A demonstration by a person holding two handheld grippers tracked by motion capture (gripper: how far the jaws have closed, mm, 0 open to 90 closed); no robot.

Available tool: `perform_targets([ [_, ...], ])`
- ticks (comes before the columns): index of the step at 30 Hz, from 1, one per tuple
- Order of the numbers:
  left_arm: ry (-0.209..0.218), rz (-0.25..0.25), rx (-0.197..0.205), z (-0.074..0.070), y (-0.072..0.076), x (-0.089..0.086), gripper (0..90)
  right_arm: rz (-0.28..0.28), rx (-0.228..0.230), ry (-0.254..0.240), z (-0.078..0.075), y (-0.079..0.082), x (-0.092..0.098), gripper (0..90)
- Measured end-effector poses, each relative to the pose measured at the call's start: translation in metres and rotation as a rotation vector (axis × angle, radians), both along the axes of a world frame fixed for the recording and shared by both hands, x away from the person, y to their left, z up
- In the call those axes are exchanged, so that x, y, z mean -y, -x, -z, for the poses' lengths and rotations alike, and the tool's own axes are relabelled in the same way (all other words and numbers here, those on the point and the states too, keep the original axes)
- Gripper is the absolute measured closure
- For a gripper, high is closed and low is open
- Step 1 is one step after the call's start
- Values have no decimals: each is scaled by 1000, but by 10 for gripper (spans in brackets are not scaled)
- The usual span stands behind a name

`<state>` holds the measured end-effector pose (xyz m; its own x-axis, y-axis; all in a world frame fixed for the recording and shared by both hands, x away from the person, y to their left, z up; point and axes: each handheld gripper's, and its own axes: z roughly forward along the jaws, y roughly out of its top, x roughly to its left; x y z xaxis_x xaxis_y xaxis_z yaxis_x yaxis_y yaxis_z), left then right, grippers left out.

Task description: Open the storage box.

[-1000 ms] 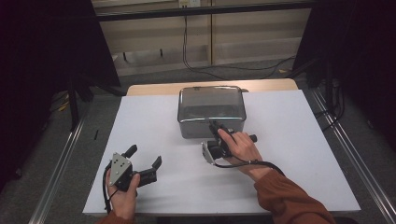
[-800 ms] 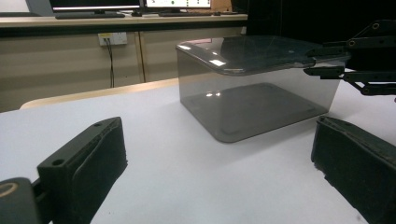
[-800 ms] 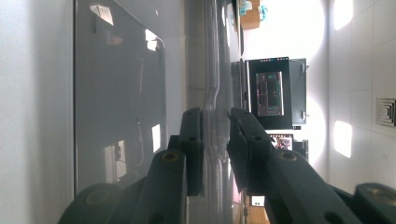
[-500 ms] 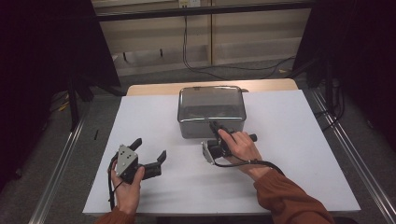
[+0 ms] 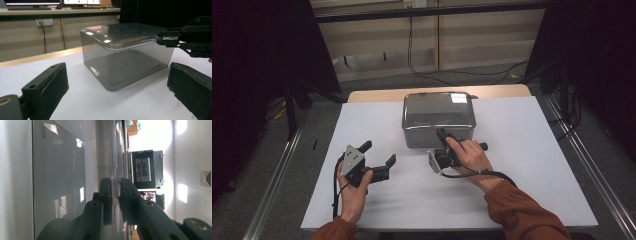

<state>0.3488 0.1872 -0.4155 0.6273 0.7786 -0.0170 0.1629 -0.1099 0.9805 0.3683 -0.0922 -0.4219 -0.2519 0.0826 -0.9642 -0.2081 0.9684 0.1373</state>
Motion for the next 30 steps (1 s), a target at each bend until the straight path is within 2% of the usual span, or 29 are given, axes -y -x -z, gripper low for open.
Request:
perform_targets([
  [5,-6,34,-11,3,-15,6,31,-2,7,-6,-2,0,1,799],
  [8,-15,30,-3,4,-21,8,31,-5,14,-11,-4,0,1,800],
  [10,-3,35,3,3,-24,9,27,-3,16,-14,-5,0,1,800],
  [14,-40,66,13,3,-31,13,32,-5,23,-16,-7,-1,1,800],
  [16,-32,80,28,3,-34,16,33,-6,24,-15,-8,-1,1,799],
  [18,-42,86,34,3,-37,19,34,-7,28,-16,-10,-2,1,799],
  [26,-35,63,50,2,-50,26,44,-3,32,-26,-13,-2,1,796],
  [28,-53,58,55,2,-53,27,48,-3,37,-29,-13,-2,1,797],
  [30,-45,55,48,2,-57,28,48,-3,38,-32,-14,-2,2,796],
])
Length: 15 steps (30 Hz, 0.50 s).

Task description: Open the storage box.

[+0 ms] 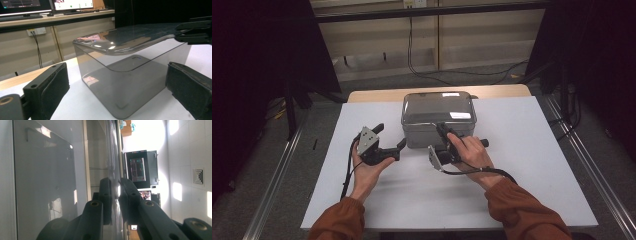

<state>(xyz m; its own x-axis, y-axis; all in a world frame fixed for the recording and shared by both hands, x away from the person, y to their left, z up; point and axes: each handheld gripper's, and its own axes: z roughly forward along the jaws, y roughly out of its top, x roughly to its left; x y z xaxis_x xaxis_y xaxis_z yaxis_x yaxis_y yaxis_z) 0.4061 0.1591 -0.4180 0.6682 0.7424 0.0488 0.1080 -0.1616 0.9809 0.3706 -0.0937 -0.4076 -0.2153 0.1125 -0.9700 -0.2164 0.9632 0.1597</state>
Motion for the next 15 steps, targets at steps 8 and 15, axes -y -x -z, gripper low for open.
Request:
perform_targets([
  [8,-16,10,4,3,-8,5,56,6,-5,-11,-2,-1,0,797],
  [15,5,-22,-1,3,-14,4,75,8,-1,-15,-5,-2,-1,800],
])
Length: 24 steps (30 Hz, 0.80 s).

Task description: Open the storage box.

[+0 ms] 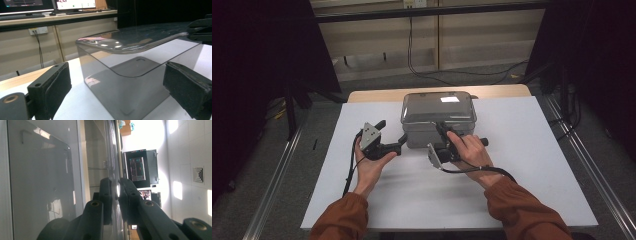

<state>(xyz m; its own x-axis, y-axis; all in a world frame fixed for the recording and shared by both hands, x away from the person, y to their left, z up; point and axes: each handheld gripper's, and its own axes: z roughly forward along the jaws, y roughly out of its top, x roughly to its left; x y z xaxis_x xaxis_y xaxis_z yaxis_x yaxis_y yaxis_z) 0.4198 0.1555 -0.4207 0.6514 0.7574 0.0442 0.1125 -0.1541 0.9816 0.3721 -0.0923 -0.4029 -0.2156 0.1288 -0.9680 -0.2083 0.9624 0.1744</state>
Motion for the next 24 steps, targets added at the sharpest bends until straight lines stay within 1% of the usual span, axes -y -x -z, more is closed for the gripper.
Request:
perform_targets([
  [2,-12,-4,1,0,-2,0,75,1,0,-4,-1,-1,0,801],
  [4,-15,-6,2,0,-5,2,76,-1,2,-4,-2,-1,0,802],
  [5,-13,-5,5,-1,-6,3,77,0,3,-2,-2,-1,0,802],
  [8,-28,4,17,-3,-8,8,79,1,4,-6,-2,-1,0,802],
  [9,-30,0,18,-2,-9,9,93,3,3,-5,-3,-1,0,802],
  [11,-24,1,6,1,-11,10,102,1,6,-1,-3,-1,0,802],
  [12,-40,-4,9,2,-12,10,103,3,4,-4,-3,-1,0,802],
  [13,-44,-4,7,3,-12,10,105,1,4,-2,-3,-1,0,802],
  [14,-48,-3,7,4,-13,11,112,1,4,-4,-3,-1,0,802],
  [16,-62,-3,26,5,-14,10,162,1,4,-3,-4,-1,0,802],
  [17,-61,-3,31,5,-15,10,172,1,3,-3,-4,-1,0,802],
  [18,-52,3,28,5,-16,10,169,1,3,-2,-4,-1,0,802],
  [21,-39,9,20,6,-17,10,168,1,2,-2,-4,-1,0,802],
  [24,-35,11,18,5,-17,10,170,-6,3,1,-4,-2,-1,800],
])
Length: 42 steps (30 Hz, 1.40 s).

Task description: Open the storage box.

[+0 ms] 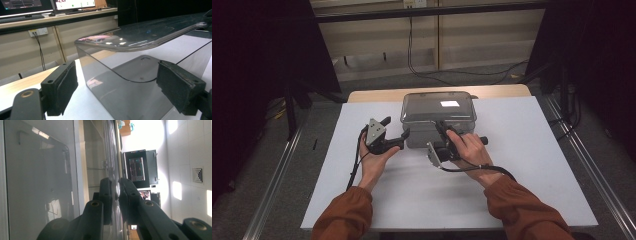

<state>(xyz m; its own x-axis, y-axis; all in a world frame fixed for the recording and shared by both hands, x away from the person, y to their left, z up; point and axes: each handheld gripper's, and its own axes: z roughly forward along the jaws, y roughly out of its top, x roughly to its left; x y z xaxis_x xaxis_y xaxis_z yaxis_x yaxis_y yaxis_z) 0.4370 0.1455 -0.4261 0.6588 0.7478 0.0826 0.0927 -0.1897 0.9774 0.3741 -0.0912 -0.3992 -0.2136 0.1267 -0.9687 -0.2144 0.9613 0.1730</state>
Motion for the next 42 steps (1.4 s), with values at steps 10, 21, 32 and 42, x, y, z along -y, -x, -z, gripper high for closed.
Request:
perform_targets([
  [10,-7,-9,19,-6,-9,4,237,3,5,3,-4,-1,1,799],
  [21,-27,36,55,-7,-16,13,371,3,-4,-5,-5,-1,1,792],
  [32,-29,39,82,-8,-15,17,435,-2,-28,-36,-5,-1,2,766],
  [42,-33,34,82,-8,-15,17,434,7,-95,-204,-6,-3,16,569],
])
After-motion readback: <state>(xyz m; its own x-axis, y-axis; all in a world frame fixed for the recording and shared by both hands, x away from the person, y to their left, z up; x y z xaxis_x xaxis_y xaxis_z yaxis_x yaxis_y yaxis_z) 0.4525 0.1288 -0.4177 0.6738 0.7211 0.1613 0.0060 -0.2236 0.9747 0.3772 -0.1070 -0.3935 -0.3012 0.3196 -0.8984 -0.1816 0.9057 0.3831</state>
